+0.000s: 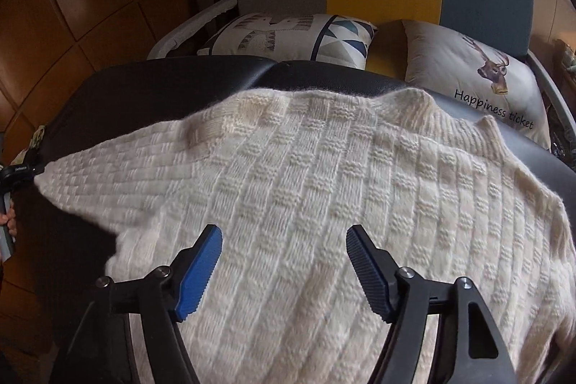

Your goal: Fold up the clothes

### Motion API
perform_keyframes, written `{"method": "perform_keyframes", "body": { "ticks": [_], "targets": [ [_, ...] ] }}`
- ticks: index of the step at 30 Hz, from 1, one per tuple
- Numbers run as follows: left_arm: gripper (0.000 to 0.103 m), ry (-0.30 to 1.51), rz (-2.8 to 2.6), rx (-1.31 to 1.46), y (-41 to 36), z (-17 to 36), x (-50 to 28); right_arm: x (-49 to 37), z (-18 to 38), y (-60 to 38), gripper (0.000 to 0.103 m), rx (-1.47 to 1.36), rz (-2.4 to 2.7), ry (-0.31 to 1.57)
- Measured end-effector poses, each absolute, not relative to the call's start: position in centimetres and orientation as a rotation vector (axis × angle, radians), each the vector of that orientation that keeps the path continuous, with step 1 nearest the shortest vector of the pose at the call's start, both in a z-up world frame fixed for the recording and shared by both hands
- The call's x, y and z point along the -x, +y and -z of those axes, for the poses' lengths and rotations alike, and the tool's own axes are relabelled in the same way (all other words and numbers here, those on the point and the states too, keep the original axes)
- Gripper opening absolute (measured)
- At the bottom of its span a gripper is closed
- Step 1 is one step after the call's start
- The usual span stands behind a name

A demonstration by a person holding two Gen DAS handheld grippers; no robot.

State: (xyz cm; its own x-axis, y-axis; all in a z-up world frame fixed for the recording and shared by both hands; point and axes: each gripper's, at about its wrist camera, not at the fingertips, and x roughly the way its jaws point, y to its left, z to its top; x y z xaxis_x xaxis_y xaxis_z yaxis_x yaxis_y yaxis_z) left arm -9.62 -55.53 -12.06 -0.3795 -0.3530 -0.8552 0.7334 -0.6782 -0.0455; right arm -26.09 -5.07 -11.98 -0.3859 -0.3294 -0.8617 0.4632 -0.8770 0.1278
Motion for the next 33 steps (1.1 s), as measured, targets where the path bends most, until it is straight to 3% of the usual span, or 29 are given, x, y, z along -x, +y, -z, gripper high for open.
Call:
{"method": "perform_keyframes", "body": {
  "ticks": [4,10,17,23,29,32,33],
  "targets": [
    [0.006,0.412,2.021,-1.198,-55.1,14.1,10.1,28.9,13.7,-7.1,0.075,-1.408,2.297,0.256],
    [0.006,0.401,1.973,-1.21,-55.8,14.1,9.6,30.7,13.8,-8.1,0.087,-1.393,2.344,0.268],
    [0.007,0.441,2.27,-1.133,-51.2,10.1,9.0,30.8,11.5,-7.8,0.078,-1.329,2.31,0.183],
    [0.008,0.384,2.248,-1.284,-48.5,13.5,10.3,32.2,13.0,-11.3,0.078,-1.401,2.275,0.317],
    [0.009,0.432,2.203,-1.247,-50.1,14.2,9.6,33.0,14.5,-12.9,0.094,-1.418,2.312,0.34],
    [0.009,0.406,2.184,-1.267,-49.7,14.0,10.0,32.3,14.0,-12.7,0.088,-1.405,2.29,0.31],
    [0.009,0.412,2.177,-1.273,-49.7,13.7,10.1,31.4,13.4,-12.1,0.078,-1.385,2.291,0.285]
  ]
}}
